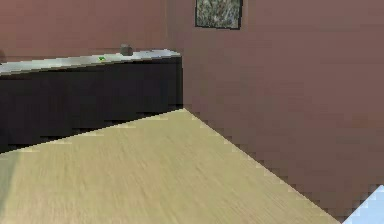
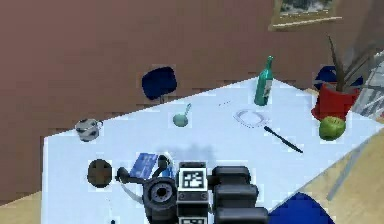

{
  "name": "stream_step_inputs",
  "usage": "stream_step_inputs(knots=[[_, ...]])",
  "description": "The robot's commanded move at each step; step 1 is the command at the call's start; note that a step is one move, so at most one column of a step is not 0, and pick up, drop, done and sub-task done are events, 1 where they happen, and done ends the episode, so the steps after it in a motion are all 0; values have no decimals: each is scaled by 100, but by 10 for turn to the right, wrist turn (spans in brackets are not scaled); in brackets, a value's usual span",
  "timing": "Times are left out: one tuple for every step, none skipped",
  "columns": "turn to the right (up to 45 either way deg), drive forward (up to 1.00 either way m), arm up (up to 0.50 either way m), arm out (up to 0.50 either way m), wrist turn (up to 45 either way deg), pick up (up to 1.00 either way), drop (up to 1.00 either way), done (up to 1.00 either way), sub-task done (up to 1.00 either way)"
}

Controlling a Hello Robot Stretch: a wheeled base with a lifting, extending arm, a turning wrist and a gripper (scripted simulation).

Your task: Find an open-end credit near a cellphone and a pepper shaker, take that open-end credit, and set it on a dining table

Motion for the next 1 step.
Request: stream_step_inputs(knots=[[-90,0,0,0,0,0,0,0,0]])
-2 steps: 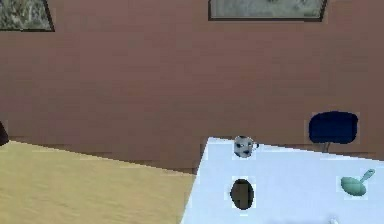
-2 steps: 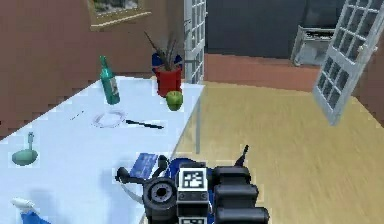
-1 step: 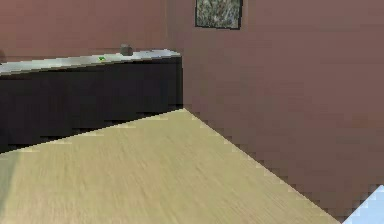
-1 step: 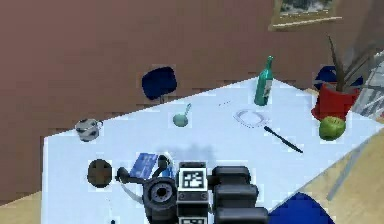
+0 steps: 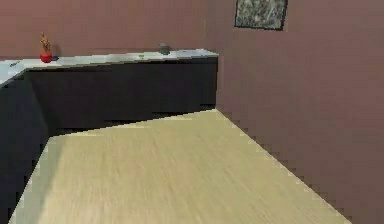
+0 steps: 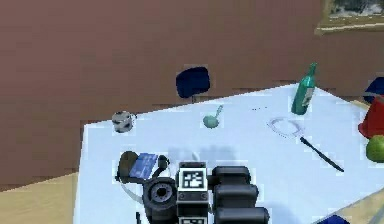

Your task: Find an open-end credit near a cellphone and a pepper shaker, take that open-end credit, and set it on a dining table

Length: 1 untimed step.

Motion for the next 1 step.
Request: stream_step_inputs(knots=[[450,0,0,0,0,0,0,0,0]])
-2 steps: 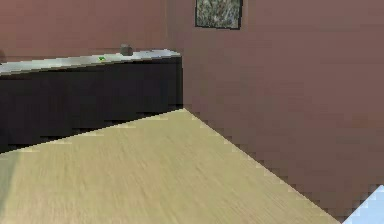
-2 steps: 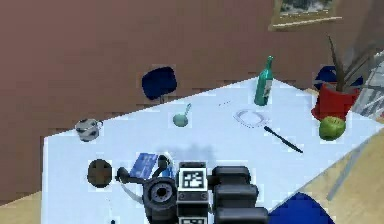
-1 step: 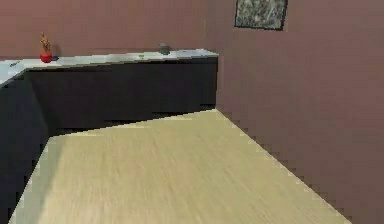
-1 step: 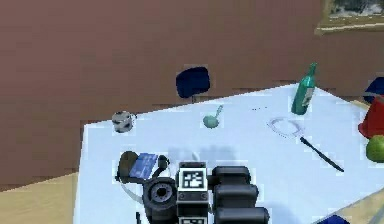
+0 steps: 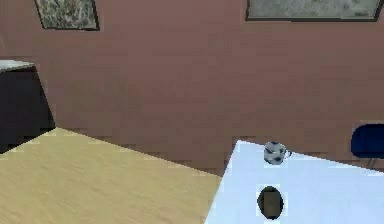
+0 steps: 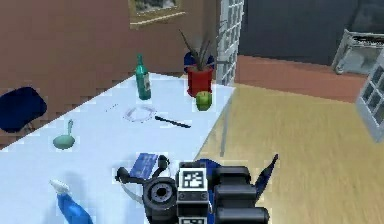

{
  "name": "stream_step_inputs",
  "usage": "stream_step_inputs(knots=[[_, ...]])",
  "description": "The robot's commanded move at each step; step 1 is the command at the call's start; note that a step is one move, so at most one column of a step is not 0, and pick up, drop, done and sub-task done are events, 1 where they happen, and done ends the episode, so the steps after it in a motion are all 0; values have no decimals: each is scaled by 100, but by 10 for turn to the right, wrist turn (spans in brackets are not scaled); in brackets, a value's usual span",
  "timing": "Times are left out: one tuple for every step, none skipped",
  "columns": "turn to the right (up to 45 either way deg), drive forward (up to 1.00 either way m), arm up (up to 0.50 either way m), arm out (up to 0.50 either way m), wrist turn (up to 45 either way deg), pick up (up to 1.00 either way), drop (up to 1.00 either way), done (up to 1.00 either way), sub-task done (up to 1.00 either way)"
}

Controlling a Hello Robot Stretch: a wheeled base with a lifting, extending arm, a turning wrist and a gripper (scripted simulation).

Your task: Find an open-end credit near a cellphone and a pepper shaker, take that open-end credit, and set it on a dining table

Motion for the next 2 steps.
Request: stream_step_inputs(knots=[[390,0,0,0,0,0,0,0,0],[-450,0,0,0,0,0,0,0,0]])
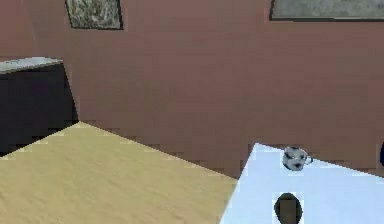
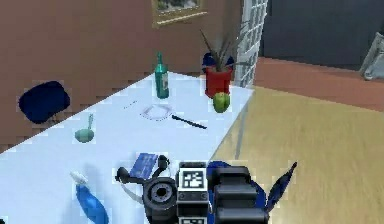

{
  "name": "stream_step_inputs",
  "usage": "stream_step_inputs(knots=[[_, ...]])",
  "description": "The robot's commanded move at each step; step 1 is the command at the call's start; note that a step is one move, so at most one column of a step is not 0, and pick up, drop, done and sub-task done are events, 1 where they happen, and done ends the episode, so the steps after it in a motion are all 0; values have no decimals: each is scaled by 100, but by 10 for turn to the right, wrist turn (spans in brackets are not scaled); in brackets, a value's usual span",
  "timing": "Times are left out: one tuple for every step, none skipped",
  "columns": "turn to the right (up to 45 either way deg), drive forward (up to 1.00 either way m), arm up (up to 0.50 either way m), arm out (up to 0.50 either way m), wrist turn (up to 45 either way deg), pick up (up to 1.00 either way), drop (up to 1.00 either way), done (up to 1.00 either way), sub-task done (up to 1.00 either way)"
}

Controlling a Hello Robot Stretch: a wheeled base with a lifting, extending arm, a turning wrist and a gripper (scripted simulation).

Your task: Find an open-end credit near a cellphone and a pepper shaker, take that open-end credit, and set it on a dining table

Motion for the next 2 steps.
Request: stream_step_inputs(knots=[[-210,0,0,0,0,0,0,0,0],[0,0,0,44,0,0,0,0,0]])
